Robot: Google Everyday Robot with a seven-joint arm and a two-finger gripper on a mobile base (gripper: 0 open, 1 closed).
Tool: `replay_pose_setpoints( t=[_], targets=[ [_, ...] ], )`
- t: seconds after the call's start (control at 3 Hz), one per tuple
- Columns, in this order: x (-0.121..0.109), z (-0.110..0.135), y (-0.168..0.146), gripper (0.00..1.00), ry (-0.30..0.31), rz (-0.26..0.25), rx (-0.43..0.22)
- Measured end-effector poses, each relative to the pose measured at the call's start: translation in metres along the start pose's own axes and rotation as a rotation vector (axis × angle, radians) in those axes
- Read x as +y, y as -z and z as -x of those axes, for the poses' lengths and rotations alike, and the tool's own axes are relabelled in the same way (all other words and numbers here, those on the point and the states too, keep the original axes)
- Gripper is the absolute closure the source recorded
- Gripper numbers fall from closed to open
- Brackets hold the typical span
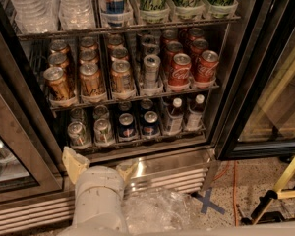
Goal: Pick 7up can from bottom shelf of fridge
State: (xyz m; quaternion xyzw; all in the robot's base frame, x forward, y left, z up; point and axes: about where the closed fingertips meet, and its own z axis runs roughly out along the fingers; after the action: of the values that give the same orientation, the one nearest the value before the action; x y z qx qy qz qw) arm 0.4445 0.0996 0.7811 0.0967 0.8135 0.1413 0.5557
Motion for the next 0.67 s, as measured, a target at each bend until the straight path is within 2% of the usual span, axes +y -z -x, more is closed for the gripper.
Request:
replay_pose_setpoints(
  t=[0.67],
  targets=[
    [-0.01,0.068,-0.012,0.0,0.112,-0.05,-0.216]
  ],
)
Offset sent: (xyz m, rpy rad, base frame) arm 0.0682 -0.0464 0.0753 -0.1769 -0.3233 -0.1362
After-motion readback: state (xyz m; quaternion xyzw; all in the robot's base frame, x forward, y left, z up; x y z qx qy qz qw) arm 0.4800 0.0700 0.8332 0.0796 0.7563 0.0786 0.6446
